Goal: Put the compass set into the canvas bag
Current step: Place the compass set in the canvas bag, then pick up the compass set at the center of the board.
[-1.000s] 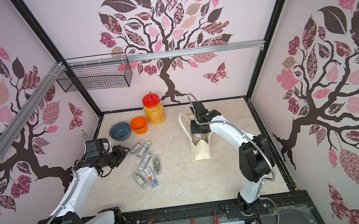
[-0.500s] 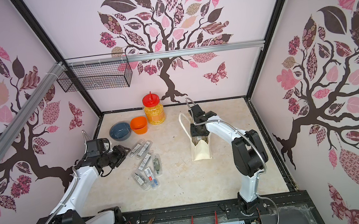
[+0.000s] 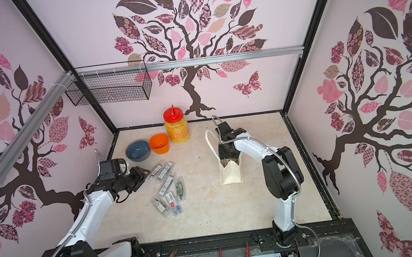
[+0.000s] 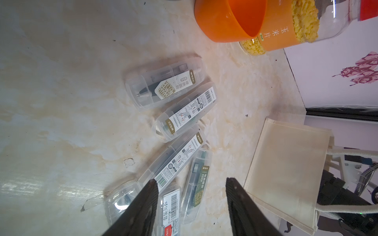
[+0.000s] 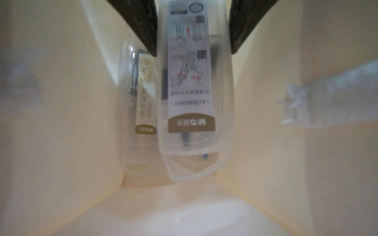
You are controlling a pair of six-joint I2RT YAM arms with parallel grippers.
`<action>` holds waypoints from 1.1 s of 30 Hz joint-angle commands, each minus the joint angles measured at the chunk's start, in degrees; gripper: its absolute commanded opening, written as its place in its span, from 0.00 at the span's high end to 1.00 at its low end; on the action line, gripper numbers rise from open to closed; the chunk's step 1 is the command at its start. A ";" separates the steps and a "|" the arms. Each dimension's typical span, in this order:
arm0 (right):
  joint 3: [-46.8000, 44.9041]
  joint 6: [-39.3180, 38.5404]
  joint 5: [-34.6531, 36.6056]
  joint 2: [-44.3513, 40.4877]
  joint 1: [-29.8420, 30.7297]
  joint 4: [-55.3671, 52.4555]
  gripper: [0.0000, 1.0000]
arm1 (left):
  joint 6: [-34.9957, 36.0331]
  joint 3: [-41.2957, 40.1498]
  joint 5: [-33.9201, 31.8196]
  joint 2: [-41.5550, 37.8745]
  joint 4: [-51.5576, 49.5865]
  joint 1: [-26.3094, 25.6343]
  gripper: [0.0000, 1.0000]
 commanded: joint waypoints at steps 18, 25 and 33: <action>12.74 -15.56 -0.38 -14.89 0.21 -4.13 0.32 | 2.35 3.02 -6.12 -2.44 -2.64 -1.28 0.42; 29.56 -14.02 -5.44 -11.26 5.80 -10.60 0.34 | 3.66 5.36 -7.29 -0.88 -3.11 -1.19 0.43; 39.42 -9.95 -7.84 -1.40 20.49 -13.35 0.34 | 6.59 8.54 -12.89 -1.03 -5.53 1.77 0.42</action>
